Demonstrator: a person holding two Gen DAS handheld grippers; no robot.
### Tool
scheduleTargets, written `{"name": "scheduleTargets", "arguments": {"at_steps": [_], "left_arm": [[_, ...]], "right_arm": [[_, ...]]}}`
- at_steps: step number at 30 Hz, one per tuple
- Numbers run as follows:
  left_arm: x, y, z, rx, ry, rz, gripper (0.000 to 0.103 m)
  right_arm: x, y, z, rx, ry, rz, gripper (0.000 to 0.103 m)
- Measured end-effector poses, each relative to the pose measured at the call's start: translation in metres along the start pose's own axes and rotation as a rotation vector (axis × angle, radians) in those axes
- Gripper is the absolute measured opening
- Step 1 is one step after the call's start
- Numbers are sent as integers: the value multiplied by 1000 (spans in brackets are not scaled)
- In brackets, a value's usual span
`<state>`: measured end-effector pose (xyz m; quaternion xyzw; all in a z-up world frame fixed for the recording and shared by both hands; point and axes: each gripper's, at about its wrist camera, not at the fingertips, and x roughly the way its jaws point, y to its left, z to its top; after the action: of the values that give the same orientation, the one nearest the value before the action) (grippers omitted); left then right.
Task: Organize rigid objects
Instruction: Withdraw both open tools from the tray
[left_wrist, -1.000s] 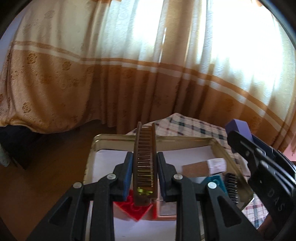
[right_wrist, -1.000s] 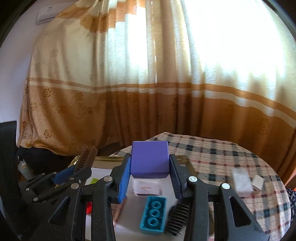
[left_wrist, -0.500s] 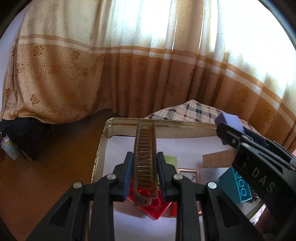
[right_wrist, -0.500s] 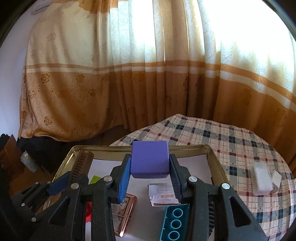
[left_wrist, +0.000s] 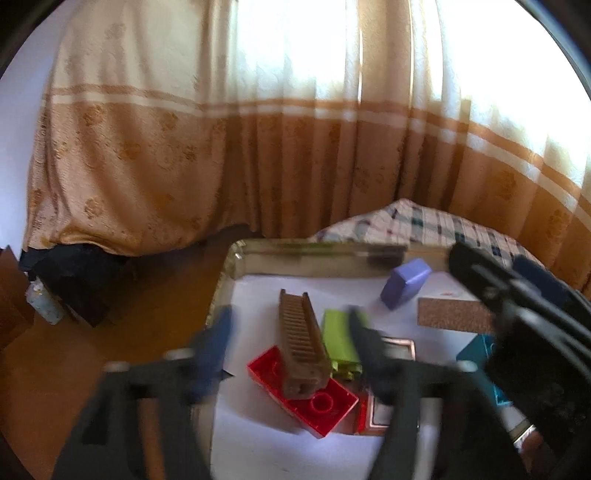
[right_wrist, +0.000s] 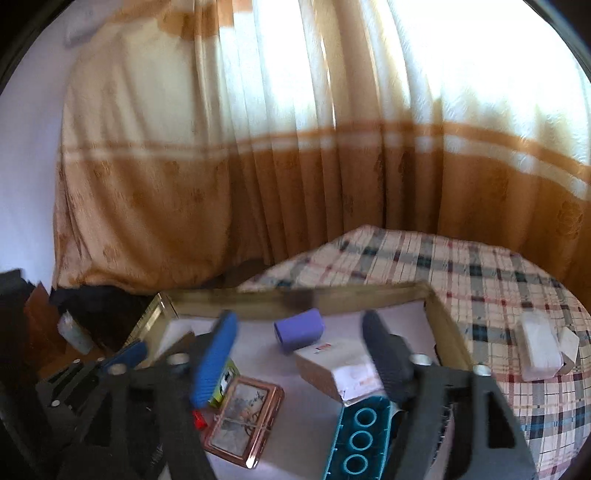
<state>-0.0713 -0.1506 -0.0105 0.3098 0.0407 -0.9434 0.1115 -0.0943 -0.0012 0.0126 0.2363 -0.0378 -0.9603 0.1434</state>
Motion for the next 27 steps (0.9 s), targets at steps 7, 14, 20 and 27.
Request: {"name": "scheduleTargets", "arguments": {"at_steps": [7, 14, 20, 27], "left_arm": [[-23, -9, 3, 4, -110, 7, 103], [-27, -23, -4, 9, -125, -22, 103], [-35, -37, -13, -9, -203, -1, 102], [-42, -44, -15, 3, -243, 8, 102]], "right_arm": [[-40, -14, -7, 24, -176, -97, 86], [-63, -39, -18, 33, -276, -254, 86], [-67, -55, -30, 21, -293, -328, 86], [-71, -70, -34, 55, -285, -345, 86]]}}
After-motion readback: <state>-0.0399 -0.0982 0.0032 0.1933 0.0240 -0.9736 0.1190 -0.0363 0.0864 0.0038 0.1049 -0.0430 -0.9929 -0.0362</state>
